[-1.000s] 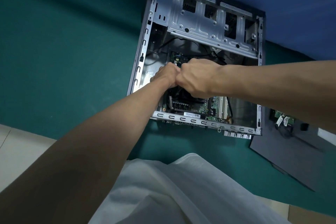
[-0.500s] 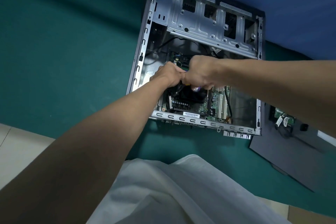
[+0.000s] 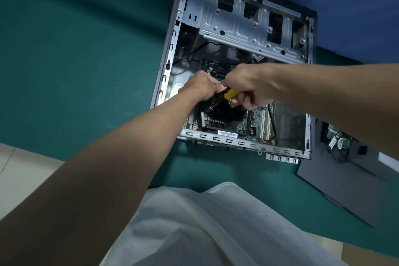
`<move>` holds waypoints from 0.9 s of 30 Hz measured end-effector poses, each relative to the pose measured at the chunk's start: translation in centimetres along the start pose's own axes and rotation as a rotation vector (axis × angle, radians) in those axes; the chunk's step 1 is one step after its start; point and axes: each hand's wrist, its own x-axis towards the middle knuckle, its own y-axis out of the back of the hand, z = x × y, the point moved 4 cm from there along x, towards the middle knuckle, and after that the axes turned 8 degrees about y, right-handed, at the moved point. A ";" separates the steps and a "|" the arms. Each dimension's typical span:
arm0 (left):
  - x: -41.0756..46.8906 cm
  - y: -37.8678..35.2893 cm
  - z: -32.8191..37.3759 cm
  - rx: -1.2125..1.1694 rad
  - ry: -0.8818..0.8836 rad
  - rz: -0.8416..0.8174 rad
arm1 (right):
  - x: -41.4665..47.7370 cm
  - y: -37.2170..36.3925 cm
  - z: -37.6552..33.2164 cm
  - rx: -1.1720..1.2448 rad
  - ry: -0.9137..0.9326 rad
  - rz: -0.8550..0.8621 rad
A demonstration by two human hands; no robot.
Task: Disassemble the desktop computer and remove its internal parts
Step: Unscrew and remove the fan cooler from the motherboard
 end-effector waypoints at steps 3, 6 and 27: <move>-0.1 0.0 0.2 -0.006 -0.013 0.006 | 0.0 -0.2 0.0 -0.122 -0.021 -0.001; -0.3 0.1 0.1 -0.004 -0.024 0.037 | -0.7 -0.7 -1.1 -0.804 0.319 0.118; -0.2 0.3 0.0 -0.009 -0.015 0.038 | -0.9 -1.0 -1.5 -0.833 0.367 0.146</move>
